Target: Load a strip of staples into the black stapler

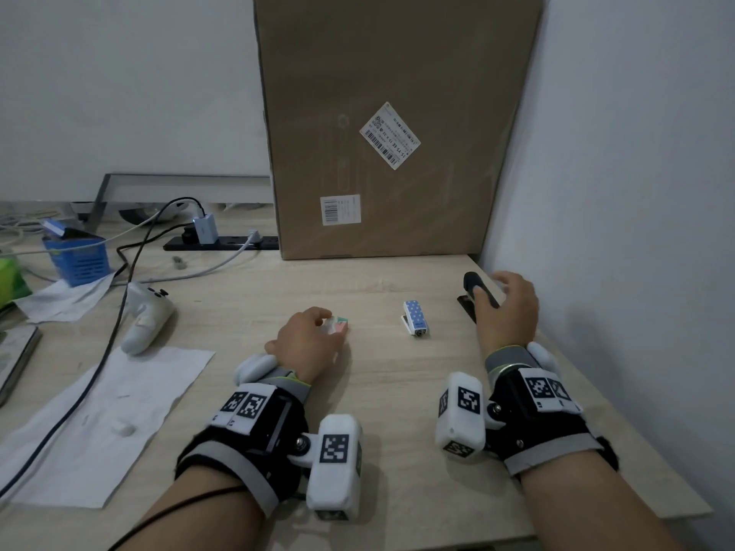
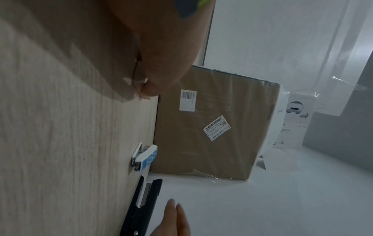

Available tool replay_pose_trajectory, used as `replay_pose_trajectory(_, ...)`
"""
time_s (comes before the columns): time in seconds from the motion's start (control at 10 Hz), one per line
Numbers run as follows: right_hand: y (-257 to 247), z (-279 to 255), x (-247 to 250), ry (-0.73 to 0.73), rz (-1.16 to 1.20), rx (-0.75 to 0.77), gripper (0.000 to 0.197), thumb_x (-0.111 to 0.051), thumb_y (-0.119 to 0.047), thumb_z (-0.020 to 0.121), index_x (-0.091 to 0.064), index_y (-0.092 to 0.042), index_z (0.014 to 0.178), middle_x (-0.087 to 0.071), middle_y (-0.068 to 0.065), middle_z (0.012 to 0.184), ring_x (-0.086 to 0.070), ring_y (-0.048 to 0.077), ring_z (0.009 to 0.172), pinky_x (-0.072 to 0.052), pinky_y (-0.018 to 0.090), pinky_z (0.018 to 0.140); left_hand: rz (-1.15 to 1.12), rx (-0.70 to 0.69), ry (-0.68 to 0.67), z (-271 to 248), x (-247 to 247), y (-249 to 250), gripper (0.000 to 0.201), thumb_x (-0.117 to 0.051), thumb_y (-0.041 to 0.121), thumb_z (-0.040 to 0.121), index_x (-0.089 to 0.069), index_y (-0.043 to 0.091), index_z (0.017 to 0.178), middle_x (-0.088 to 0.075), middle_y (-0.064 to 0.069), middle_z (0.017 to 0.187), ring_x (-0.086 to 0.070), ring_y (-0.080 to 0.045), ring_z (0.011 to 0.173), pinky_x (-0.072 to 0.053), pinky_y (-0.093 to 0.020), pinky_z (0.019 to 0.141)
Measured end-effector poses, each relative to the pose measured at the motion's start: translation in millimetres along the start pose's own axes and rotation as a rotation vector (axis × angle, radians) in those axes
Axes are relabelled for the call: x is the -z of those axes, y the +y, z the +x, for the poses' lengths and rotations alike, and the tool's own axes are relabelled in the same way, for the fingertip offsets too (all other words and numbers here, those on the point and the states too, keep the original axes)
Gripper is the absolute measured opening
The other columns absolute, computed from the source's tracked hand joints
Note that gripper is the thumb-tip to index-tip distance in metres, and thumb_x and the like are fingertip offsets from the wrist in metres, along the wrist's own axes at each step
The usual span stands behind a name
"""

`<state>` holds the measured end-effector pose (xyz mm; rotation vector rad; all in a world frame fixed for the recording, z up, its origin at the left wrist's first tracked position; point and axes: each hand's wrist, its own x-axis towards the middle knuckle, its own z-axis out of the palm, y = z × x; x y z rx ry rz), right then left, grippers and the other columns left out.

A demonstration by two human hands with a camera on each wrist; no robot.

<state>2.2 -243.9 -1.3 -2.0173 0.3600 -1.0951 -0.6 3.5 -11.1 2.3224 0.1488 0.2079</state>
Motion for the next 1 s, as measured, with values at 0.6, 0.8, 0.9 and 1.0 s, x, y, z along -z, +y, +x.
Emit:
replay_pose_trajectory(0.6,1,-18,-32,-0.782,-0.118,0.115,0.051,-0.051,-0.015,0.09,-0.038,-0.019,0.14,-0.042,0.002,0.147,-0.04,0.02,0.133,-0.029,0.03,0.111,0.021,-0.227,-0.256,5,10,4,0.059,-0.073,0.028,0.077,-0.054,0.018,0.132,-0.06,-0.004,0.114,-0.056,-0.014,0.09,-0.038,-0.02,0.08)
replay_pose_trajectory(0.8,-3,-20,-31,-0.751,-0.14,0.119,0.058,-0.054,-0.022,0.09,-0.03,-0.017,0.142,-0.038,0.004,0.149,-0.034,0.022,0.136,-0.028,0.035,0.113,-0.009,-0.255,-0.231,9,3,7,0.061,-0.075,0.035,0.074,-0.053,0.022,0.129,-0.06,0.001,0.122,-0.053,-0.012,0.087,-0.036,-0.022,0.077)
replay_pose_trajectory(0.9,-3,-20,-30,-0.664,-0.044,0.097,0.052,-0.054,-0.023,0.09,-0.038,-0.012,0.138,-0.04,0.006,0.147,-0.036,0.021,0.135,-0.027,0.031,0.111,-0.006,-0.245,-0.217,12,-1,7,0.072,-0.076,0.038,0.072,-0.047,0.02,0.135,-0.057,-0.001,0.13,-0.054,-0.018,0.103,-0.04,-0.026,0.086)
replay_pose_trajectory(1.0,-9,-23,-25,-0.382,0.192,-0.038,0.026,-0.054,-0.016,0.089,-0.061,-0.01,0.114,-0.061,0.011,0.123,-0.055,0.024,0.115,-0.042,0.03,0.098,-0.135,-0.182,-0.16,10,0,3,0.079,-0.075,0.037,0.074,-0.038,0.018,0.141,-0.041,-0.004,0.144,-0.047,-0.023,0.123,-0.039,-0.029,0.094)
